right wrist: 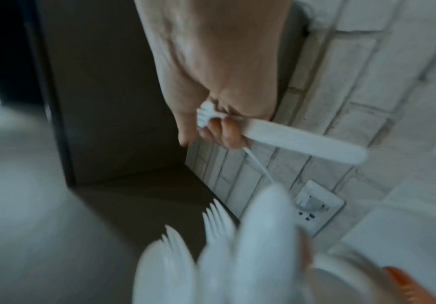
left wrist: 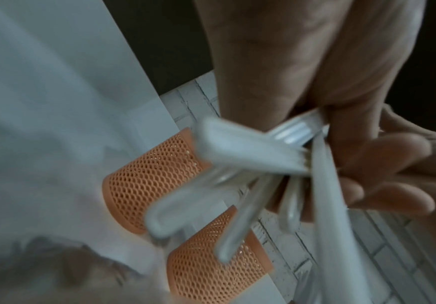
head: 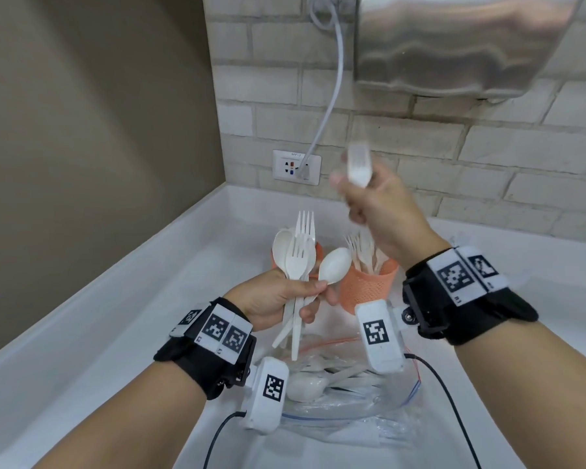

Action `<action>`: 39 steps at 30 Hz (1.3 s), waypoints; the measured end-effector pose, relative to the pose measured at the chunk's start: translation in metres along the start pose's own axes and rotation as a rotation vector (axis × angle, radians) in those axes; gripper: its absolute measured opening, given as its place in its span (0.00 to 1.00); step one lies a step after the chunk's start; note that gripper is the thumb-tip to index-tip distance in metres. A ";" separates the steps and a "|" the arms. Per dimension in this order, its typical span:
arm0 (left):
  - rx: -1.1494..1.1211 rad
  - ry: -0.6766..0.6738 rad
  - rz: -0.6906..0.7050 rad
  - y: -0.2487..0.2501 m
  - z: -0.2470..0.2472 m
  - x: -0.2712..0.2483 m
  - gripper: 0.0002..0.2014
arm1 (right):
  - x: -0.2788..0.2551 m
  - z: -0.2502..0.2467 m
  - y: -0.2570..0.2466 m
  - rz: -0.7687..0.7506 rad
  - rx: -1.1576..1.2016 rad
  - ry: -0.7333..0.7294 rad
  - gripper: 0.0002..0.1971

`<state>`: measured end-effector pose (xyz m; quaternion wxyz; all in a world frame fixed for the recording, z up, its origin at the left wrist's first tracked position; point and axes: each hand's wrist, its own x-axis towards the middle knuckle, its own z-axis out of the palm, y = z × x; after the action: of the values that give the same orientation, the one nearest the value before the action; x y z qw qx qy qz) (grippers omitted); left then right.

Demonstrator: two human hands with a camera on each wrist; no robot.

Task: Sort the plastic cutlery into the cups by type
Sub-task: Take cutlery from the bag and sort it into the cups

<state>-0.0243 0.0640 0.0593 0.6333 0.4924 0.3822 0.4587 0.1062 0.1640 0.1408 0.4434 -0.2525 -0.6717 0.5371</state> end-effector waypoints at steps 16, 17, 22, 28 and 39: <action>0.069 0.060 -0.061 -0.003 -0.005 -0.004 0.06 | -0.004 -0.003 -0.025 -0.152 0.250 0.201 0.07; 0.050 0.104 -0.056 -0.004 -0.005 -0.002 0.04 | -0.007 -0.002 -0.023 -0.112 0.166 0.154 0.09; 0.037 0.216 -0.021 -0.001 -0.002 0.006 0.08 | -0.031 0.022 0.019 0.199 -0.213 -0.146 0.11; 0.004 0.214 -0.003 -0.004 0.000 0.004 0.05 | -0.035 0.029 0.031 0.184 -0.206 -0.084 0.07; -0.034 0.400 -0.034 0.001 -0.027 -0.001 0.05 | 0.023 -0.049 0.031 -0.059 0.166 0.458 0.11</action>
<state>-0.0498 0.0707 0.0548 0.5605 0.3743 0.5009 0.5430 0.1333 0.2161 0.1200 0.6188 -0.3106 -0.5144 0.5060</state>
